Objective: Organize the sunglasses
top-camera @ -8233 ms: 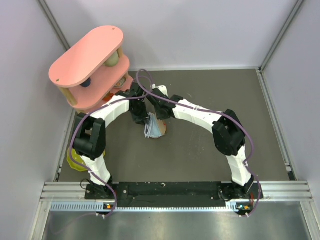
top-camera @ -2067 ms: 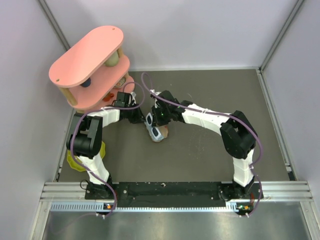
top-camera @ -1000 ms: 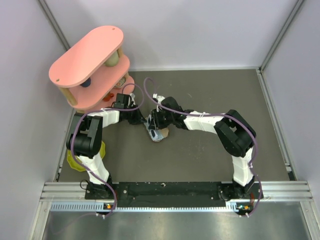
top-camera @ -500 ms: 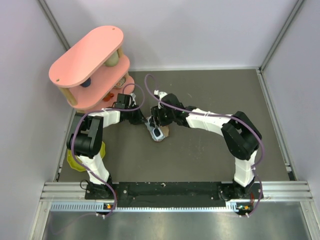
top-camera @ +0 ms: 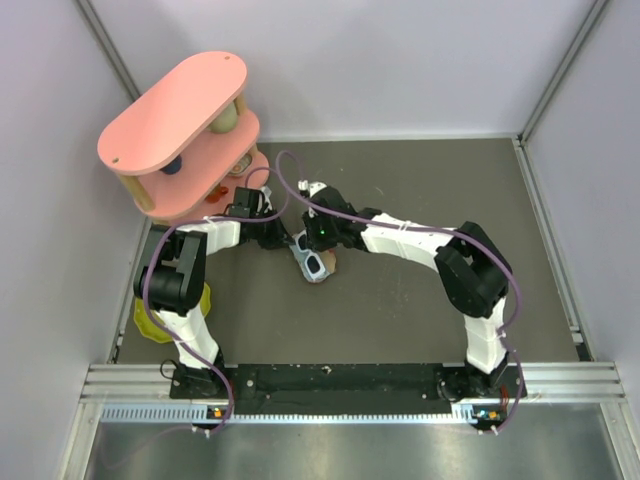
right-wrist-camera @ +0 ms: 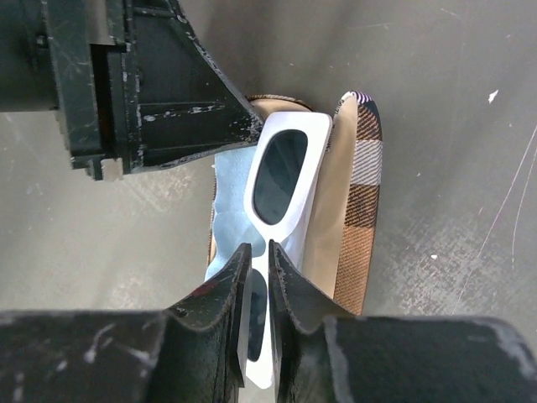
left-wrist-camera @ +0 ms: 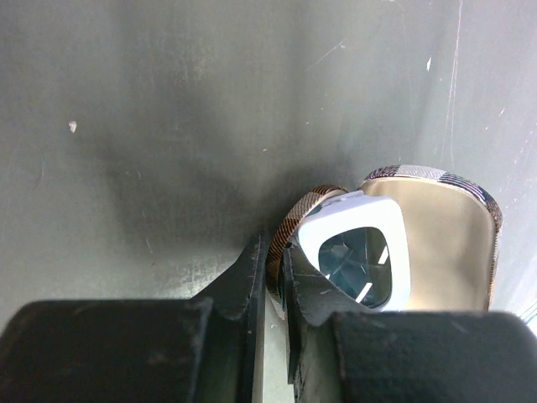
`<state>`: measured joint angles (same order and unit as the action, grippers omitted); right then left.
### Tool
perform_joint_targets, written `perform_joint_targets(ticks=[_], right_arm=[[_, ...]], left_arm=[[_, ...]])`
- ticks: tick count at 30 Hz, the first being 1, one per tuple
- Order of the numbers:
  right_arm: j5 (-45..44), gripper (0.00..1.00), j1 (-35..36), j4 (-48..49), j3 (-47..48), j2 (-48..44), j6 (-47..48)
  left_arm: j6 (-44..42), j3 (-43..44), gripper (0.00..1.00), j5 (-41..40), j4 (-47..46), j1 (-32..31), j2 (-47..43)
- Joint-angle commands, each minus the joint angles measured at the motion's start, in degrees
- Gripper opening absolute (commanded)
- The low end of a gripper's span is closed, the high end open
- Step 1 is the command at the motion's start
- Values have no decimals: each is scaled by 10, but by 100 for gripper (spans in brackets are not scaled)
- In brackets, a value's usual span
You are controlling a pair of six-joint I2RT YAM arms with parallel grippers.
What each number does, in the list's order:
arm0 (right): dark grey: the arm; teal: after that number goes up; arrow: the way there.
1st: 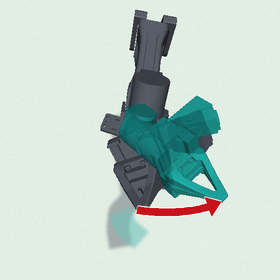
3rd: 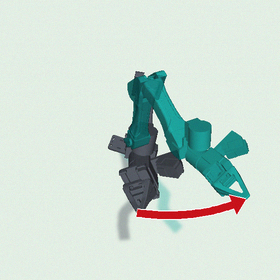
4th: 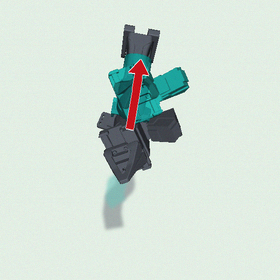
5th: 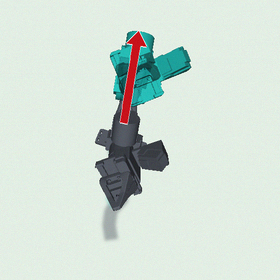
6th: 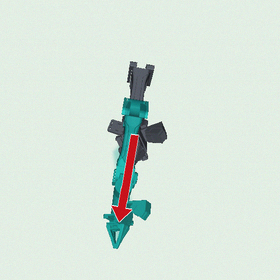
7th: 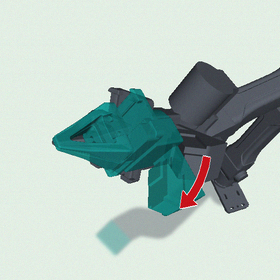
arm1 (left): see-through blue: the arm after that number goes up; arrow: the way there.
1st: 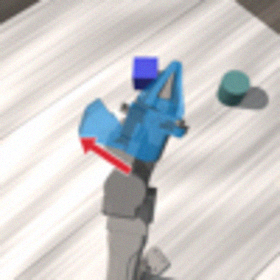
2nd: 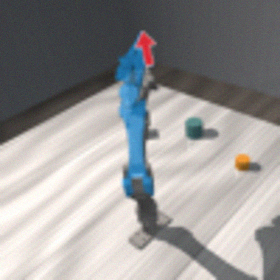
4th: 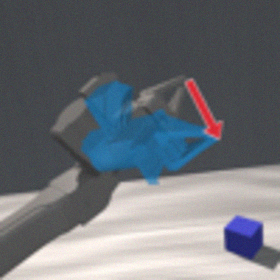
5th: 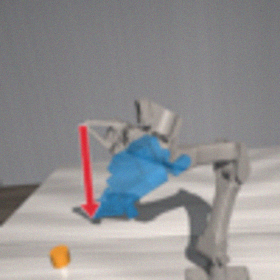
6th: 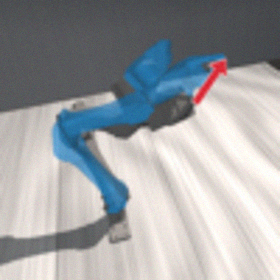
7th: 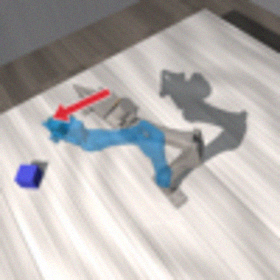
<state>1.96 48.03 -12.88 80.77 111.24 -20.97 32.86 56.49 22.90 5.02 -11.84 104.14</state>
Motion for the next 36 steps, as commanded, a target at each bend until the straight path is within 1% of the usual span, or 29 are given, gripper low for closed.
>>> perform_joint_targets(ticks=[1, 6, 9, 13, 17, 20, 21, 22, 23, 26, 33, 36], right_arm=[[-34, 10, 16, -33, 40, 25, 5], [-61, 5, 20, -54, 47, 41, -13], [-49, 4, 19, -54, 46, 49, -20], [-32, 4, 20, -36, 39, 49, -25], [-39, 4, 20, -29, 39, 30, -31], [-59, 10, 20, -30, 40, 14, -38], [-64, 18, 20, -30, 40, 6, -38], [-70, 23, 19, -31, 39, 1, -40], [-77, 31, 20, -35, 38, -2, -39], [-86, 39, 20, -41, 36, -14, -31], [-95, 43, 21, -43, 24, -19, -18], [-91, 43, 23, -55, 38, 9, -18]], left_arm=[[-11, -7, 0, -22, 8, 0, 13], [-8, -8, 0, -24, 10, 0, 14], [-5, -8, 0, -22, 8, 0, 15], [-4, -8, 0, -22, 6, 0, 15], [-4, -8, 0, -22, 6, 1, 15], [-2, -9, 0, -23, 6, 0, 14], [-1, -9, 0, -24, 7, 0, 13], [0, -9, 0, -24, 7, 0, 14], [1, -10, 0, -25, 7, 1, 14], [0, -10, 0, -27, 7, 1, 13], [3, -11, 0, -27, 6, 0, 14], [4, -11, 0, -25, 5, 0, 15]])
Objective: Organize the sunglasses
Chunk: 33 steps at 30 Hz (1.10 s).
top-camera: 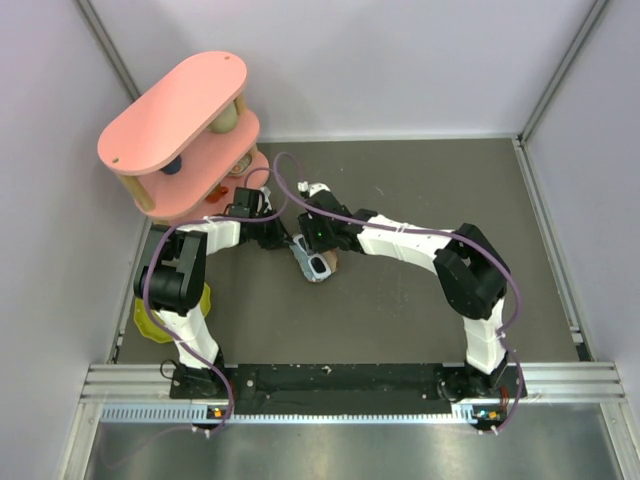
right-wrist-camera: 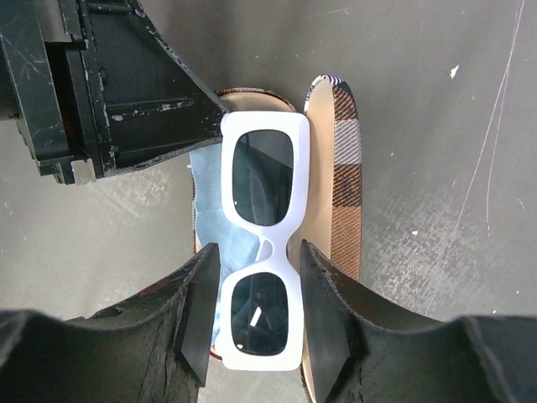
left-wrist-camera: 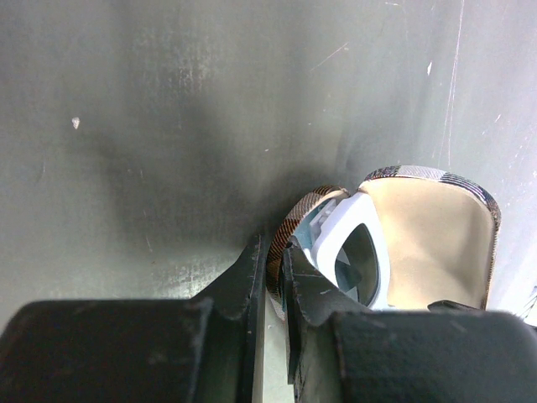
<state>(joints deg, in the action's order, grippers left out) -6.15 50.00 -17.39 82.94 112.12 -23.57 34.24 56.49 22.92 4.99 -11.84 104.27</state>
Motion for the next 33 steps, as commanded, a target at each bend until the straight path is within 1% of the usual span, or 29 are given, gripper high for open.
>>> perform_joint_targets(ticks=[1, 9, 13, 25, 30, 33], right_arm=[[-11, 43, 4, -15, 22, 7, 8], [-18, 36, 14, -65, 71, 43, 4], [-26, 35, 20, -98, 93, 61, 0], [-41, 27, 31, -102, 104, 72, -19], [-40, 25, 31, -101, 110, 79, -59], [-23, 24, 31, -102, 122, 87, -73]], left_arm=[[-8, -12, 0, -24, 5, 0, 14], [6, -14, 0, -27, 9, 0, 13], [23, -19, 0, -29, 6, 0, 12], [63, -47, 0, -16, -31, -1, 5], [79, -65, 0, -22, -46, -4, -5], [87, -71, 0, -24, -62, -7, -9]])
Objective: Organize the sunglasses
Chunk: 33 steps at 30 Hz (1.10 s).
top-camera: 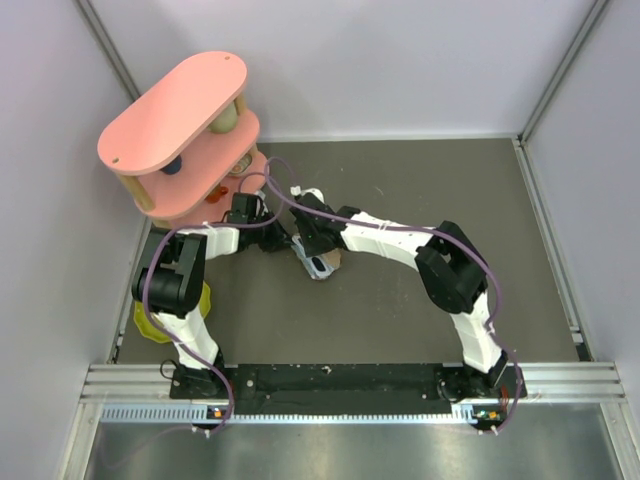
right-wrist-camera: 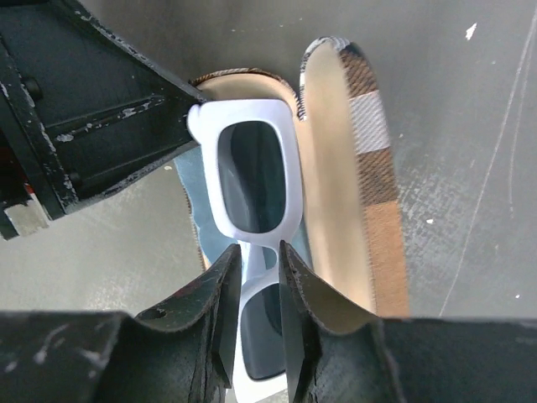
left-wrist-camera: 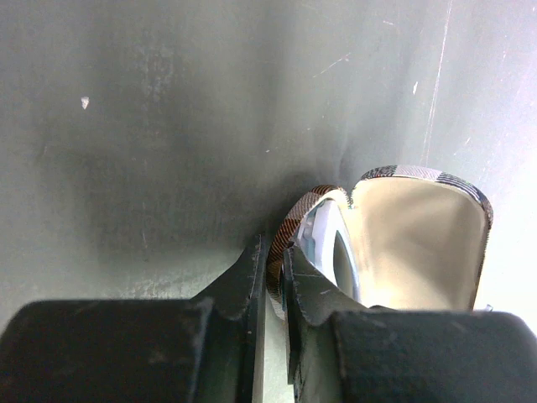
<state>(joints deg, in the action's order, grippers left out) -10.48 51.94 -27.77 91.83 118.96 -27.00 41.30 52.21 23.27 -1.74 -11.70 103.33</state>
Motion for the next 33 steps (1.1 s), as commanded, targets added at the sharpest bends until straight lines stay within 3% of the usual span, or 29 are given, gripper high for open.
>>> perform_joint_targets(ticks=[1, 12, 16, 25, 33], right_arm=[[22, 24, 12, 2, 37, 23, -41], [-17, 25, 15, 2, 33, 16, -8], [-44, 30, 14, 8, 31, -4, 20], [-4, 41, 15, 49, 11, -22, 54], [-2, 36, 14, 65, -14, -28, 64]], left_arm=[[18, -27, 0, -30, 4, -10, -1], [17, -36, 0, -41, 2, -14, -6], [12, -36, 0, -45, 6, -14, -9], [-1, -27, 0, -27, 6, -14, -5], [-5, -22, 0, -16, 9, -14, 0]])
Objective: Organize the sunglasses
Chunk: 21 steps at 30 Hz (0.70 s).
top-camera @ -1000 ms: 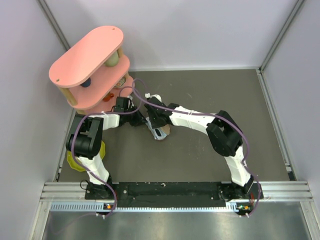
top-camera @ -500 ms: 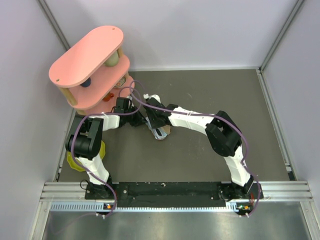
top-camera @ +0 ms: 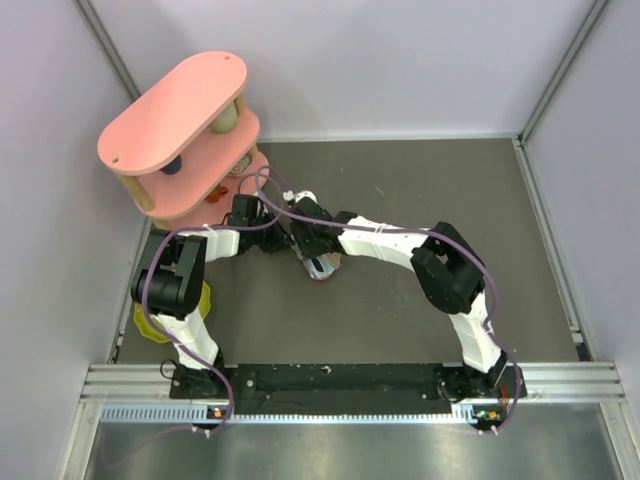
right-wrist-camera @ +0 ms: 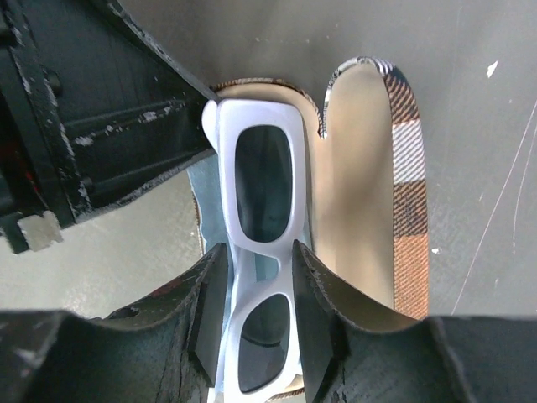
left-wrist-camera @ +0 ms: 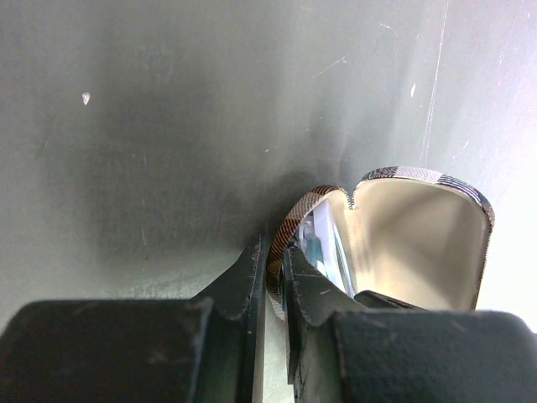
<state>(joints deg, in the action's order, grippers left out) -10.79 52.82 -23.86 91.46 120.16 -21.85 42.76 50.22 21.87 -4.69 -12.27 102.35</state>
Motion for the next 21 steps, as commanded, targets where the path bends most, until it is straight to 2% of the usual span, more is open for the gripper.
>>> perform_joint_targets(ticks=[1, 7, 11, 13, 16, 17, 19, 21], right_arm=[[2, 36, 6, 34, -15, -44, 14], [-1, 32, 6, 64, -36, -80, 18], [4, 39, 6, 78, -51, -104, 20], [3, 39, 6, 85, -60, -116, 20], [14, 27, 7, 85, -66, -121, 20], [18, 18, 6, 85, -66, -121, 19], [31, 12, 6, 84, -67, -118, 18], [39, 11, 5, 82, -69, -111, 10]], left_arm=[[-21, -2, 0, -2, 39, -8, 11], [-23, 1, 0, -2, 42, -8, 12], [-25, 2, 0, 1, 42, -8, 14], [-25, 2, 0, 0, 42, -8, 14], [-25, 4, 0, 1, 42, -8, 13], [-26, 3, 0, 0, 42, -8, 13], [-26, 4, 0, 1, 42, -8, 14], [-26, 4, 0, 3, 42, -8, 13]])
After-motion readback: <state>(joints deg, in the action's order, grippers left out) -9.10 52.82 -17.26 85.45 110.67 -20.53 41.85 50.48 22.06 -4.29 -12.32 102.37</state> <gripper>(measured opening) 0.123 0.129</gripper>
